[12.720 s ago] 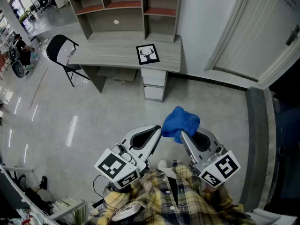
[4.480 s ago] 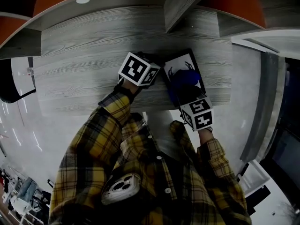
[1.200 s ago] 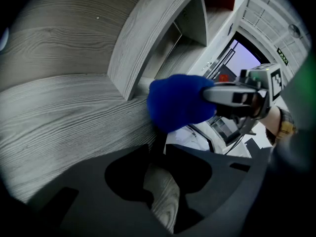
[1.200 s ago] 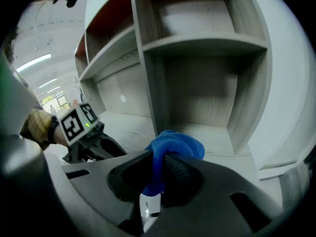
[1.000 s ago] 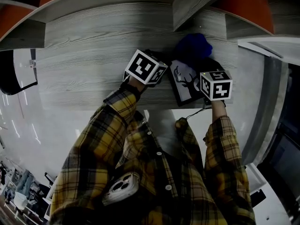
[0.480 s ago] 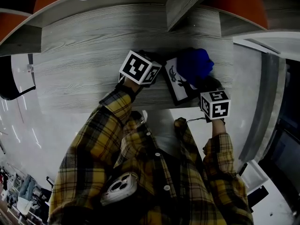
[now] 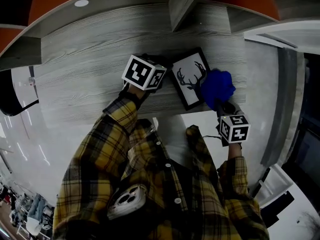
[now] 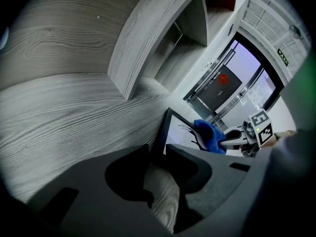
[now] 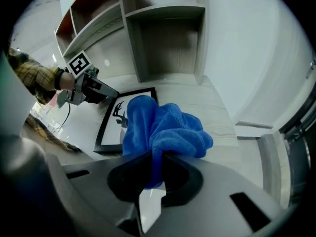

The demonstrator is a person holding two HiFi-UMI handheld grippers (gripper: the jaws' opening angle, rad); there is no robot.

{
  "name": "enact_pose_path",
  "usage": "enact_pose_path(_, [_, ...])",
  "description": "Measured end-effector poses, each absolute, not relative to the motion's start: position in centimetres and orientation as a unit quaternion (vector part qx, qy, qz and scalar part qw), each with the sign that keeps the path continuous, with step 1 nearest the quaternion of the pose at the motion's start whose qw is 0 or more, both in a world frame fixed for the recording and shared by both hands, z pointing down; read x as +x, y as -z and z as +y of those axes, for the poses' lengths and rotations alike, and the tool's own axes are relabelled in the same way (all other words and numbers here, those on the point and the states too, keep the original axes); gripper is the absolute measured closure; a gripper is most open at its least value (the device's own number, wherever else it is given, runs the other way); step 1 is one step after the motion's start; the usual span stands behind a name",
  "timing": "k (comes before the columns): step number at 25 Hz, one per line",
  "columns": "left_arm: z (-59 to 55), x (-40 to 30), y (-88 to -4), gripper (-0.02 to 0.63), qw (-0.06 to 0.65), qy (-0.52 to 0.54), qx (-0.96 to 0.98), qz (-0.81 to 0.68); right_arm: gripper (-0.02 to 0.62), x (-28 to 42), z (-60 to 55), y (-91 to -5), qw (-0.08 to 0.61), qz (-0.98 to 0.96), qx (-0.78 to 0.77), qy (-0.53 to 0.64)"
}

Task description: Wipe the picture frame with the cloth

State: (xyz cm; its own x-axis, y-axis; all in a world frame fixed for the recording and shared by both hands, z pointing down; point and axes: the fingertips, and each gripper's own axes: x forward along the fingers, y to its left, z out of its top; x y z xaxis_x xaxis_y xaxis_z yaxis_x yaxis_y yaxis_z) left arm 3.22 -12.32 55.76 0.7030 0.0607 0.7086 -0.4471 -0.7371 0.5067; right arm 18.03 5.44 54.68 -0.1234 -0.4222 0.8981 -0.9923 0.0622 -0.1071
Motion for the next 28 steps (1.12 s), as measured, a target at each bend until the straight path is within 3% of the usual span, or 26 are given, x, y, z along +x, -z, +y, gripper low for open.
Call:
enact_pose_path(6, [-12.4,3.3,-55.7,0.495,0.342,-0.366,0.858,-0.112,0.548,18.2,7.8,-55.0,0.344,-0.618,0.575,-0.411])
enact_pose_path(14, [-13.4,2.4,-54.9,0.495,0.318,-0.351,0.87,-0.135,0.548,17.0,3.8,-47.6,0.249,-0.655,0.617,-0.359])
enact_pose_path(23, [-13.5,0.4,-44.6,0.499,0.248,-0.233,0.927,-0.161,0.548,11.2,-2.0,-37.7,0.172,-0.74,0.599,-0.253])
enact_pose_path(28, [-12.0,-0.8,-38.4,0.553,0.234,-0.167,0.945,-0.156,0.546,6.6,-6.0,-32.7,0.1,-0.794,0.56,-0.212])
